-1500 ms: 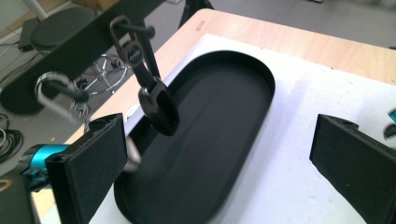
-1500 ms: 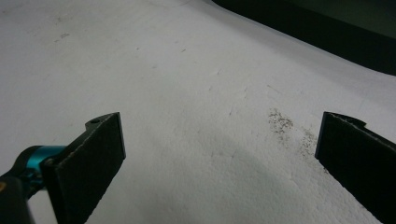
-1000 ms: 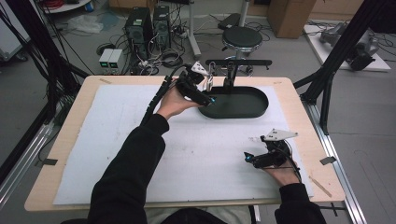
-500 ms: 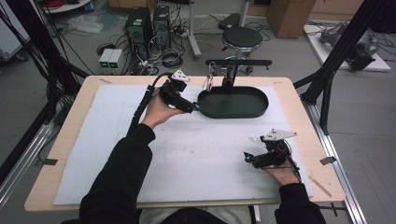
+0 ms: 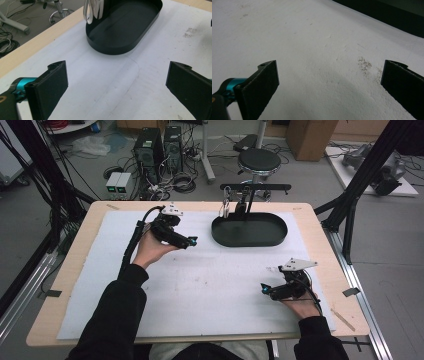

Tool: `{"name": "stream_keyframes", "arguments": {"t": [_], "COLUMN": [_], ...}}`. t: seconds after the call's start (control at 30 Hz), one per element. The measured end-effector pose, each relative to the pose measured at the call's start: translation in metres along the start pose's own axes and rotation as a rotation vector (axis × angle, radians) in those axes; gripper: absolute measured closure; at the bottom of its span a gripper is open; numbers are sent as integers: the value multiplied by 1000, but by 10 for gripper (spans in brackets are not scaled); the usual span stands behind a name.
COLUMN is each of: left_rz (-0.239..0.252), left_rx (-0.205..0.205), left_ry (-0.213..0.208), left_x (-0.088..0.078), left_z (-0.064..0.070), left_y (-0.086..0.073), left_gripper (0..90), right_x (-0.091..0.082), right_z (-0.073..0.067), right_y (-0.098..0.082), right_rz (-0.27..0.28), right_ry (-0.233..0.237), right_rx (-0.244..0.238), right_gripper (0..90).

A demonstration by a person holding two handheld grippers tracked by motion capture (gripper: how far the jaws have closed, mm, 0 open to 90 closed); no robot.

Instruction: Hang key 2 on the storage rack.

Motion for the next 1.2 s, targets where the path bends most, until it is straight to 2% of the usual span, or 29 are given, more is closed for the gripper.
{"name": "stream_keyframes", "arguments": {"t": [0.43, 0.73, 0.8, 1.2], "left_rz": [-8, -47, -44, -68], "left_rx": [-25, -50, -66, -101], "left_ry": [14, 39, 47, 101], "left_x": [-28, -43, -47, -70], "left_z": [-4, -8, -9, -12], "left_y": [-20, -50, -56, -89], "left_gripper": [45, 45, 45, 45], "right_x": [0, 0, 0, 2], "right_z": [0, 0, 0, -1], "right_y": [0, 0, 0, 0], "right_rz": [0, -2, -3, -8], "right_ry": [-1, -3, -2, -6], "right_rx": [-4, -3, -3, -10], "right_gripper": [8, 8, 8, 8]}}
Point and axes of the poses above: each handheld gripper's, and its own axes: x roughly forward along the jaws, y roughly out of its top, z roughly to its right, the point moved 7 cm from there along x, roughly forward along the jaws, and after that the axes turned 3 degrees about z, right-handed, at the moved point
